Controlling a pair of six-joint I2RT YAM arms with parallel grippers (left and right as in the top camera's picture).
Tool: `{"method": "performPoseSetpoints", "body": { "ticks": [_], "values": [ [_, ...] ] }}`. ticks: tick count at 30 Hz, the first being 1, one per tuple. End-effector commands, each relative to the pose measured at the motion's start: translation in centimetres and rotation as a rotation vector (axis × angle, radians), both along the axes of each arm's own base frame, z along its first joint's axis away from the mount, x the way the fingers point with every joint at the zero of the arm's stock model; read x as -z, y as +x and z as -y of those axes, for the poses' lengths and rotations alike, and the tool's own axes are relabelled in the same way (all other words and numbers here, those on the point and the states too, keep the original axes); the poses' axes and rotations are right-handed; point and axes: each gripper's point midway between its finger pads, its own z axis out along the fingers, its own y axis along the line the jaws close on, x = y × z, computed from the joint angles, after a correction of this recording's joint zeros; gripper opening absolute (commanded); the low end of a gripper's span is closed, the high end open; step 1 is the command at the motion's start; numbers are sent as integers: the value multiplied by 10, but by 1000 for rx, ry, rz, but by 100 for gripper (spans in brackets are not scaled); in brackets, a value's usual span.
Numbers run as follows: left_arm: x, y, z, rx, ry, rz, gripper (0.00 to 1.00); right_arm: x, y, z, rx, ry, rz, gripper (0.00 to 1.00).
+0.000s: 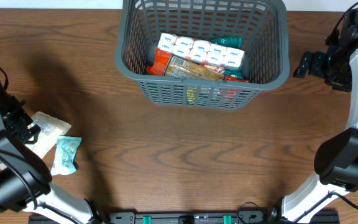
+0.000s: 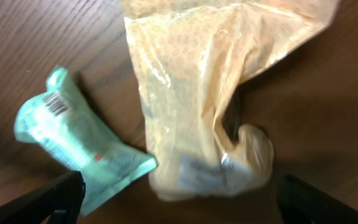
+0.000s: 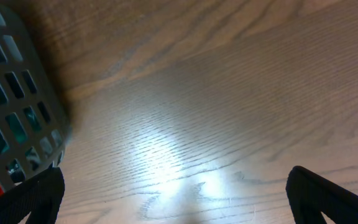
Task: Pack container
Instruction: 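Move the left gripper back to the clear plastic bag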
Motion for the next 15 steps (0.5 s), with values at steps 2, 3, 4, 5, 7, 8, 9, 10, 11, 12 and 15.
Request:
{"method": "performPoseSetpoints", "body": {
  "ticks": [2, 3, 4, 5, 7, 8, 9, 10, 11, 12, 15],
  "values": [
    [24, -5, -11, -36, -24, -42, 99, 6, 0, -5, -4, 13, -18, 99],
    [30, -5, -14, -34, -28, -46, 99, 6, 0, -5, -4, 13, -18, 99],
    [35, -5, -15, -36, -34, -54, 99, 6, 0, -5, -4, 13, -18, 99],
    [41, -6, -16, -41, -43, -66, 99, 6, 0, -5, -5, 13, -17, 99],
    [52, -9, -18, -48, -60, -89, 99, 6, 1, -5, -5, 13, -17, 99],
    [56, -9, -18, -50, -67, -98, 99, 6, 0, -5, -4, 13, -18, 99],
    [62, -10, -18, -51, -74, -109, 99, 6, 0, -5, -4, 14, -18, 99],
    [66, -10, -18, -52, -80, -116, 99, 6, 0, -5, -4, 14, -20, 99],
    [71, -11, -18, -52, -86, -125, 99, 6, -1, -5, -5, 14, -21, 99],
    [75, -11, -18, -52, -90, -130, 99, 6, -1, -5, -5, 15, -22, 99],
    [84, -12, -17, -52, -104, -150, 99, 6, -1, -5, -5, 15, -25, 99]
  ]
}}
